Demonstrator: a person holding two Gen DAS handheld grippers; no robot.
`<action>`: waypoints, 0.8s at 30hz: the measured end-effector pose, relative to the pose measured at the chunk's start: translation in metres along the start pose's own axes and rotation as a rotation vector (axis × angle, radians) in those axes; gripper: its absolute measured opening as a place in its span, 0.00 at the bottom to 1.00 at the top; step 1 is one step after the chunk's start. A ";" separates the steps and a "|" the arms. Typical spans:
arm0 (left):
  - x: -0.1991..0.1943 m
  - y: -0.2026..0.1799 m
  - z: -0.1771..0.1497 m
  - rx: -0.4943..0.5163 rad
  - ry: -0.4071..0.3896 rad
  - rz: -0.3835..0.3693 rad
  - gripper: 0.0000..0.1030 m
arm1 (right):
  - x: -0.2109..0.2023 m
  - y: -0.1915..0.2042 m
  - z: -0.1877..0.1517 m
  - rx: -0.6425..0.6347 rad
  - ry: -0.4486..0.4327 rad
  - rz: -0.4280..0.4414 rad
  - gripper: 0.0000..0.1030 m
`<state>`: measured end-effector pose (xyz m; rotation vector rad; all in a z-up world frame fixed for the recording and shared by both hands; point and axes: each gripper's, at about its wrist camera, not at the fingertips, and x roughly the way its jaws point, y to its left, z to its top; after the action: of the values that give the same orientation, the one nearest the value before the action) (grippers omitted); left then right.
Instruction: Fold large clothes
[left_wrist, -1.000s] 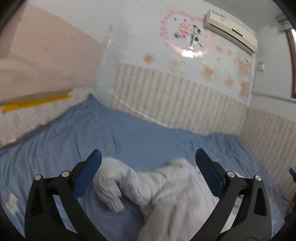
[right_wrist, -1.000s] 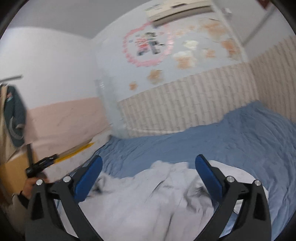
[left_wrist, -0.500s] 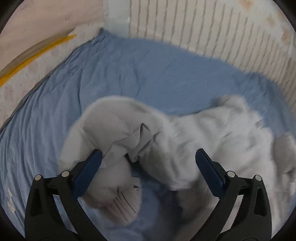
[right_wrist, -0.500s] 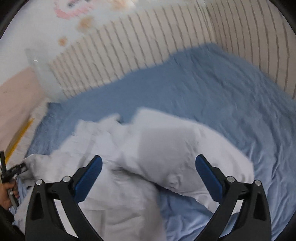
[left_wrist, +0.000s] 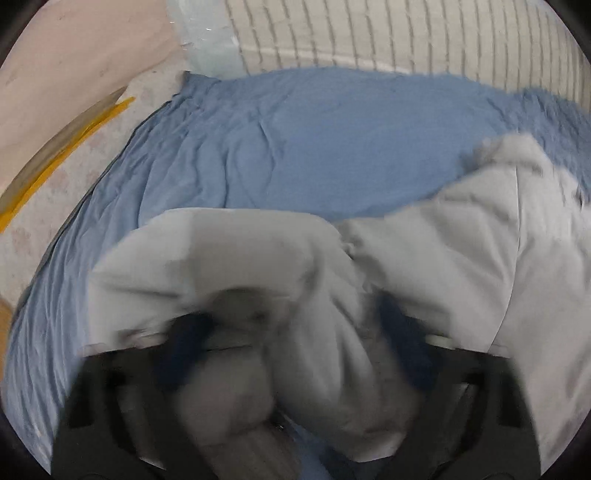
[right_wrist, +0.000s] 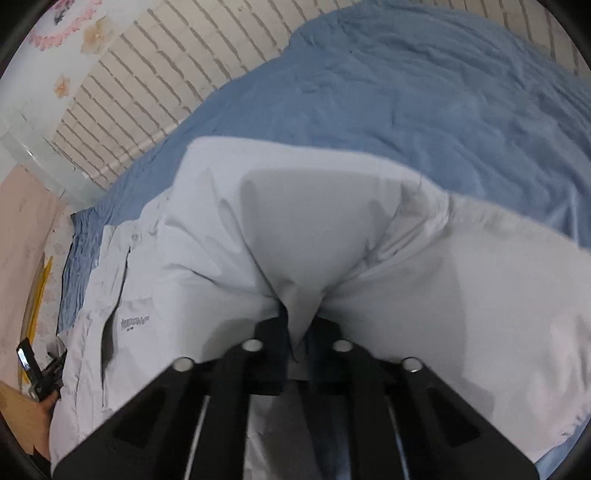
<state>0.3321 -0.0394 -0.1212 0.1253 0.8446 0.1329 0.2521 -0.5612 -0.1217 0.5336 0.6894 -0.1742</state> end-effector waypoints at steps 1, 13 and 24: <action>-0.005 0.015 0.005 -0.071 -0.006 -0.049 0.31 | -0.007 0.001 0.001 -0.011 -0.026 -0.012 0.02; -0.168 0.043 0.048 -0.132 -0.627 -0.017 0.14 | -0.160 0.061 0.028 -0.236 -0.606 -0.295 0.02; -0.036 0.081 0.022 -0.263 -0.089 0.042 0.52 | -0.080 0.007 0.016 -0.055 -0.177 -0.322 0.43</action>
<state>0.3194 0.0332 -0.0670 -0.0977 0.7290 0.2743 0.2017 -0.5649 -0.0567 0.3467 0.6018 -0.4972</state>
